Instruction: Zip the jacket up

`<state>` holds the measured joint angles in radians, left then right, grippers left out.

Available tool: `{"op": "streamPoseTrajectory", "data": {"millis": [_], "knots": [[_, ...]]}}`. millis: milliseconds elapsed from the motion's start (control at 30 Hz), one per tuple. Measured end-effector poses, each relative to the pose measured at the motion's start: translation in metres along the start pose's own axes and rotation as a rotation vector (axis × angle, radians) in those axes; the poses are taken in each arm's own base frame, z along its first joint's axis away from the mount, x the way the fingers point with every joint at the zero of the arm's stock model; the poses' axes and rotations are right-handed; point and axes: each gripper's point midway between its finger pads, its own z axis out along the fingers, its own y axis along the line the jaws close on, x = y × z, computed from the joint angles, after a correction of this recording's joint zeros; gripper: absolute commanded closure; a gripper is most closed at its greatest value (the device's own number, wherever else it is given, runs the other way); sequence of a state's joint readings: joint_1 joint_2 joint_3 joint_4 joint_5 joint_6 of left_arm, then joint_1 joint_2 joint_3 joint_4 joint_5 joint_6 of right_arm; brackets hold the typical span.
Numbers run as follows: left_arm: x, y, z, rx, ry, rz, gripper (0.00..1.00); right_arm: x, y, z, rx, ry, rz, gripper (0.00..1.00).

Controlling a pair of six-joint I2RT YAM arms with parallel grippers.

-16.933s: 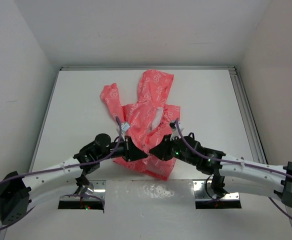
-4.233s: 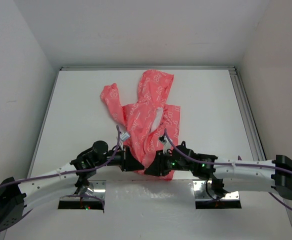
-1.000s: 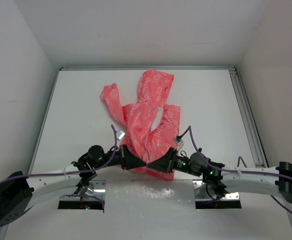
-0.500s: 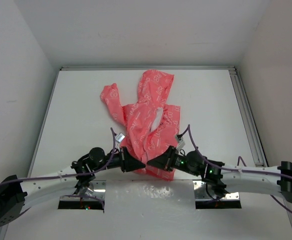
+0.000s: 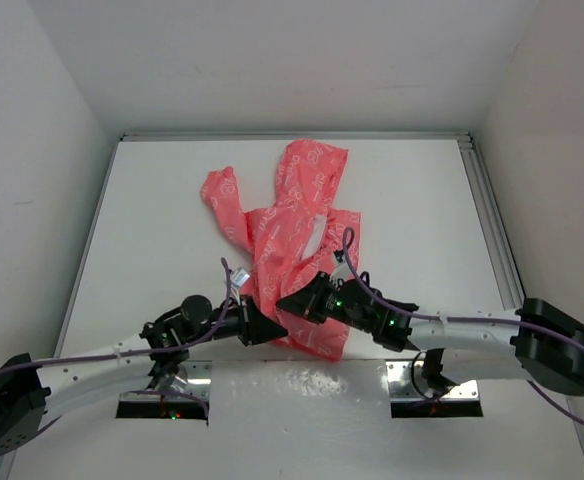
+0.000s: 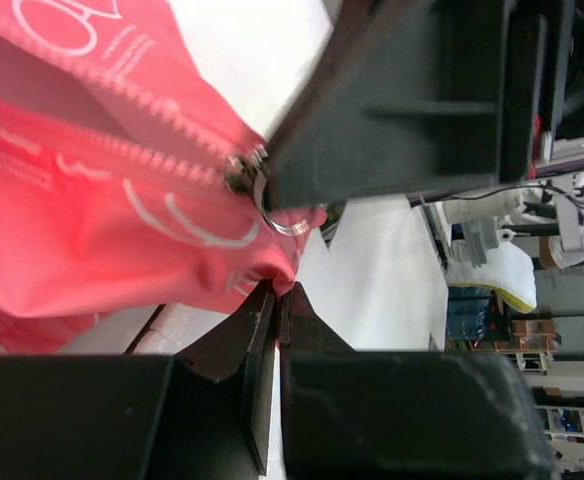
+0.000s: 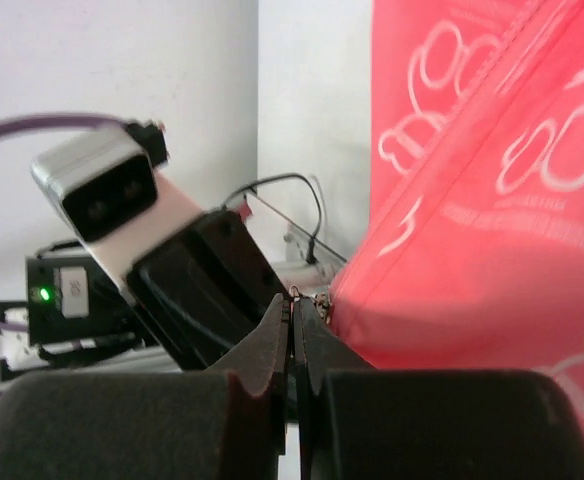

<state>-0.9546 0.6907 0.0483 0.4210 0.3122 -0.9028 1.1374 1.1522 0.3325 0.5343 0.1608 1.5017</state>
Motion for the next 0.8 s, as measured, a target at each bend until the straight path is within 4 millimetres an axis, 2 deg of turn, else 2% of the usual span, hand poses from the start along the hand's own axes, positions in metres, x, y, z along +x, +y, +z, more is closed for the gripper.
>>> {"op": "streamPoseTrajectory", "data": {"millis": [100,233,333,467,533,700,800], "knots": [[-0.005,-0.008,-0.002,0.03,-0.022,0.012,1.0,-0.016,0.011,0.007,-0.004,-0.035,-0.011,1.0],[-0.008,-0.021,-0.008,0.076,-0.042,0.037,1.0,-0.061,0.015,0.016,0.031,-0.137,-0.022,1.0],[-0.006,-0.021,-0.011,0.076,-0.04,0.047,1.0,-0.104,0.011,0.025,0.062,-0.237,-0.012,1.0],[-0.002,-0.015,-0.017,0.052,-0.03,0.067,1.0,-0.171,-0.012,0.037,0.161,-0.387,0.009,1.0],[0.0,-0.01,-0.02,0.028,-0.029,0.077,1.0,-0.205,-0.018,0.039,0.196,-0.454,0.019,1.0],[-0.004,0.0,-0.028,-0.022,-0.074,0.096,1.0,-0.288,-0.017,0.034,0.244,-0.608,0.034,1.0],[-0.011,0.005,-0.032,-0.071,-0.109,0.1,1.0,-0.322,-0.017,0.032,0.285,-0.653,0.022,1.0]]}}
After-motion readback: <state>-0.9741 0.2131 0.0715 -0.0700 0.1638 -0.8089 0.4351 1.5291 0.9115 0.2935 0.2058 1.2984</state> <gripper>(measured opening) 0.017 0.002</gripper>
